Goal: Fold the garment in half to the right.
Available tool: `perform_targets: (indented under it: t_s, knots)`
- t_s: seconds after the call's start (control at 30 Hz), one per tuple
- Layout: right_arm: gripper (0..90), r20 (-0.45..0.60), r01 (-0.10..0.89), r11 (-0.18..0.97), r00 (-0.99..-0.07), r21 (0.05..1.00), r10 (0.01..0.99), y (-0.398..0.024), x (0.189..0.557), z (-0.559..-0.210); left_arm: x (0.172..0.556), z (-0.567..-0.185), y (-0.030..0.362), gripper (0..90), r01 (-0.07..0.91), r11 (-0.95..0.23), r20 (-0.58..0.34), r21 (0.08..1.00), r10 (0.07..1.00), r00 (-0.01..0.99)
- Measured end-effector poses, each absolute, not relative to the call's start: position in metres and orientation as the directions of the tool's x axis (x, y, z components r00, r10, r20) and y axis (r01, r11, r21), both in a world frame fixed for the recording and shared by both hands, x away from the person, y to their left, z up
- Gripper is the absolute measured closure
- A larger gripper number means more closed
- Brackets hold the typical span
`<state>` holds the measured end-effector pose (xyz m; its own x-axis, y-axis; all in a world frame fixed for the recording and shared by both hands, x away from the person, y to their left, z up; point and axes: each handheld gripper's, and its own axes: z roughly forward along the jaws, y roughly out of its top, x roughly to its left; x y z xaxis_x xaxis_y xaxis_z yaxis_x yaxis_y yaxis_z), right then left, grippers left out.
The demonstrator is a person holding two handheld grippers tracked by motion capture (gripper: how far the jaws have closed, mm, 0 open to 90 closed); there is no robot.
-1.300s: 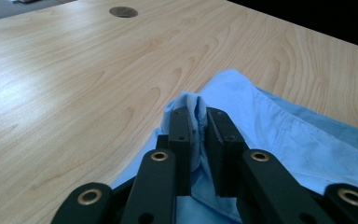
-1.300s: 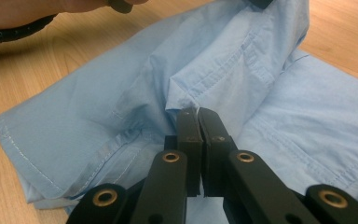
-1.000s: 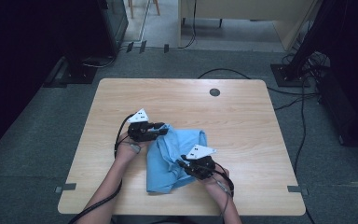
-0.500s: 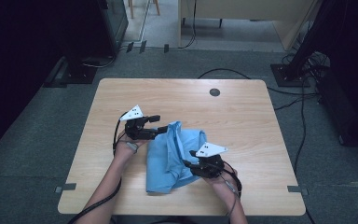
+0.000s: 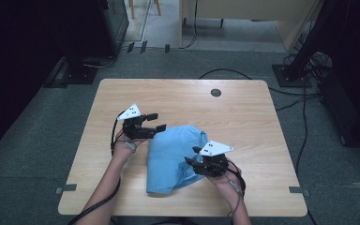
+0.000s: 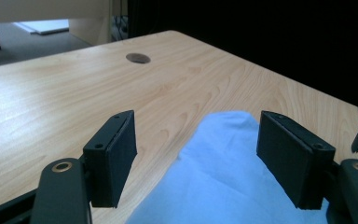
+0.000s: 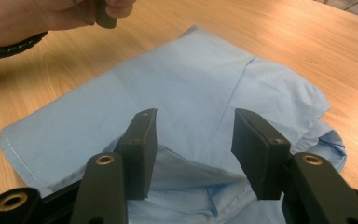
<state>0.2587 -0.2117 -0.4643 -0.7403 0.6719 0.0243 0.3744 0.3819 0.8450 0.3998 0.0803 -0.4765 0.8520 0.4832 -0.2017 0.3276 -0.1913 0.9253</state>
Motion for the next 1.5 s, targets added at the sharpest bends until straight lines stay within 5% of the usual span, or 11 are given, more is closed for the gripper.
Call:
perform_targets:
  t_s: [0.97, 1.5]
  knots:
    - [43.6, 0.036, 0.404, 0.471, -0.788, 0.784, 0.615, -0.195, 0.285, -0.501, 0.405, -0.501, 0.072, 28.5, 0.340, -0.386, -0.101, 0.858, 0.522, 0.847]
    - [41.4, 0.074, 0.439, 0.420, -0.756, 0.795, 0.651, -0.218, 0.292, -0.505, 0.406, -0.504, 0.073, 28.4, 0.355, -0.399, -0.095, 0.845, 0.540, 0.836]
